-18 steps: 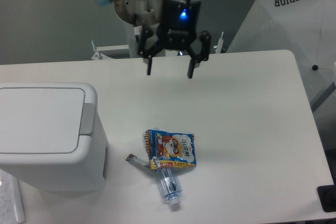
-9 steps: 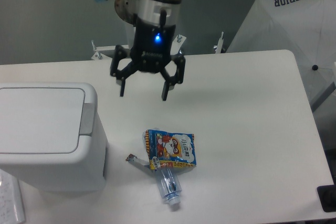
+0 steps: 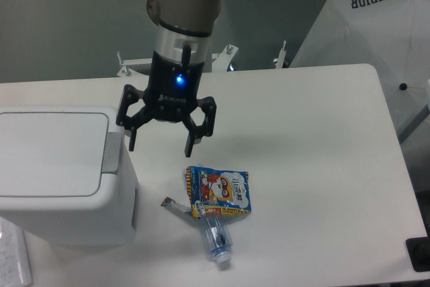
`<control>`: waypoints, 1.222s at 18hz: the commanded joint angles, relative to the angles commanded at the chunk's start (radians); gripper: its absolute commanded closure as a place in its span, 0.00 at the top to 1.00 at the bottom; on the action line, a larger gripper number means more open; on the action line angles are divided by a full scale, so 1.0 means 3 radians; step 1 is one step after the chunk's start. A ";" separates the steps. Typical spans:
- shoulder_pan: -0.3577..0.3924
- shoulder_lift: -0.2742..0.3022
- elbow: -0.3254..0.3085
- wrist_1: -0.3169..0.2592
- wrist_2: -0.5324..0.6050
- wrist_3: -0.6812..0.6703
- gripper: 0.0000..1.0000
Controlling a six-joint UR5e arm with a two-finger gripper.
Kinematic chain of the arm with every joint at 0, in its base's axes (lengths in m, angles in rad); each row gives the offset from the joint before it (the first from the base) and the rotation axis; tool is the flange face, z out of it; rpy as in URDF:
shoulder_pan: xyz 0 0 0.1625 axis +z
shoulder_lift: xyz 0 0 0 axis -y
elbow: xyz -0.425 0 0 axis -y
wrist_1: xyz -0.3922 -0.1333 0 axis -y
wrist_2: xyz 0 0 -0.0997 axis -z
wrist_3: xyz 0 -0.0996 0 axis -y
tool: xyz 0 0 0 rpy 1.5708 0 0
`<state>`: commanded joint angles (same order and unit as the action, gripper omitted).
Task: Open the trash can
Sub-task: 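Move the open gripper down toward the trash can lid, then press the gripper finger onto the lid edge to pop it open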
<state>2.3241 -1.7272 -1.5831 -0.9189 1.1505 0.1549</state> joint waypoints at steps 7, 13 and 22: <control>-0.0051 -0.0021 -0.0010 0.0000 0.0005 0.0000 1.00; -0.0057 -0.0026 -0.0026 0.0005 0.0005 0.0005 1.00; -0.0057 -0.0046 -0.0026 0.0010 0.0005 0.0010 1.00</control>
<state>2.3071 -1.7411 -1.5907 -0.9158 1.1520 0.1580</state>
